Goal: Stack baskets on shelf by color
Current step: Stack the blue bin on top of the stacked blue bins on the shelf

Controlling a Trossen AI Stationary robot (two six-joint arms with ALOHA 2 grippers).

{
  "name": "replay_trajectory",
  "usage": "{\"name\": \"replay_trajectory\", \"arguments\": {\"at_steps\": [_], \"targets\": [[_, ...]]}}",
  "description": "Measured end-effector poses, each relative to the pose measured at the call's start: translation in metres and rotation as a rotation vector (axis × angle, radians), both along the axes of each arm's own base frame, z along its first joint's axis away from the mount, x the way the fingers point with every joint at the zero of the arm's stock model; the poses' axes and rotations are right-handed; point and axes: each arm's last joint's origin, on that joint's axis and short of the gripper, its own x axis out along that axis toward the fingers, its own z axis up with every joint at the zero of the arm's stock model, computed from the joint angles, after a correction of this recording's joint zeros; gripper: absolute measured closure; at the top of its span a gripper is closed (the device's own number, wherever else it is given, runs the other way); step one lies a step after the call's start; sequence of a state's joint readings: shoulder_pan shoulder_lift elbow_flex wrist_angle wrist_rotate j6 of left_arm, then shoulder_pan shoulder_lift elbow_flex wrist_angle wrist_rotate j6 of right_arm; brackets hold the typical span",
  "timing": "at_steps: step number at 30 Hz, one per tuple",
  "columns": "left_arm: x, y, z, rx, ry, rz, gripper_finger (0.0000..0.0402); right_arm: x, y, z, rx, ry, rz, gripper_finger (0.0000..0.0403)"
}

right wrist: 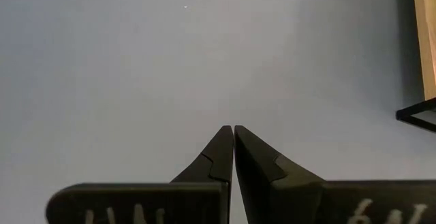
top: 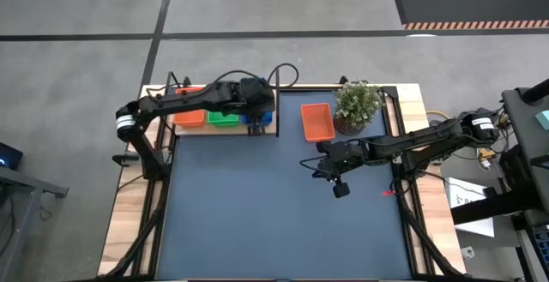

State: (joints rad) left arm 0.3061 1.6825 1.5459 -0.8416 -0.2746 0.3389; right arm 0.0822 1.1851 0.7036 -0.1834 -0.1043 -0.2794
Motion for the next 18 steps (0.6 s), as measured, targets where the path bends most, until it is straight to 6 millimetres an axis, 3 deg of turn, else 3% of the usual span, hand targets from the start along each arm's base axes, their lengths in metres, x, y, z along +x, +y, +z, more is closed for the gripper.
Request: {"name": "replay_trajectory", "arguments": {"at_steps": [7,18], "targets": [[0.006,0.012,0.002,0.134,-0.121,0.028,0.0394,0.0,0.0,0.0,0.001,0.001,-0.001,0.0394],[0.001,0.029,-0.028,0.133,-0.138,0.093,0.04,0.0,0.0,0.0,0.006,0.001,-0.006,0.0394]]}}
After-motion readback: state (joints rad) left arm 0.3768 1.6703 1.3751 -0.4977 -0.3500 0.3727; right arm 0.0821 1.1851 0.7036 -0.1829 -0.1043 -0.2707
